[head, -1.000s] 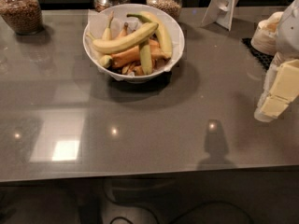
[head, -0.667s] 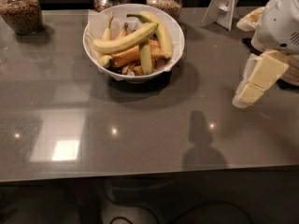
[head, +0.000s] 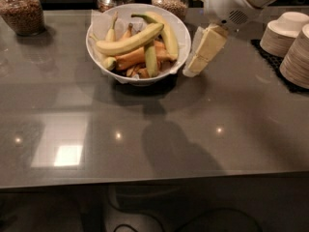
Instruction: Pick banana from white bowl
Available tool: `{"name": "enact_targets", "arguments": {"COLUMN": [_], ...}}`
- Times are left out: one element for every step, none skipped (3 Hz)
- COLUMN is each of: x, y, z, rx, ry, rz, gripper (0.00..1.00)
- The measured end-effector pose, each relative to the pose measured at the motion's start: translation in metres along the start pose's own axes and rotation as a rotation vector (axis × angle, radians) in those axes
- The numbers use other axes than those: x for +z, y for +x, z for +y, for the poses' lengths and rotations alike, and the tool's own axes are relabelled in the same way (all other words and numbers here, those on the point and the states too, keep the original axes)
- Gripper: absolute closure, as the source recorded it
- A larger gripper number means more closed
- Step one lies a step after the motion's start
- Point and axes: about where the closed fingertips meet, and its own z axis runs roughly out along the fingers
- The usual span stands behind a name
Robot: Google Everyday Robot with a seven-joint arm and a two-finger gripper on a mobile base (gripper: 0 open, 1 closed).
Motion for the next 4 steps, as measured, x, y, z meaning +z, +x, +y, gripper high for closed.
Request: {"name": "enact_targets", "arguments": {"x": [0.037,0.08,0.08,0.095], "y": [-0.044,-0.083,-0.083,-0.081], "z": [-0.019,-0.037,-0.037,-0.041], "rx": [-0.14,-0.261,-0.261,-0.268], "ry": [-0.005,-0.003,-0.003,0.012], "rz": [-0.039,-0.029,-0.029,-0.022], "gripper": [0.0,0.0,0.0,0.0]}}
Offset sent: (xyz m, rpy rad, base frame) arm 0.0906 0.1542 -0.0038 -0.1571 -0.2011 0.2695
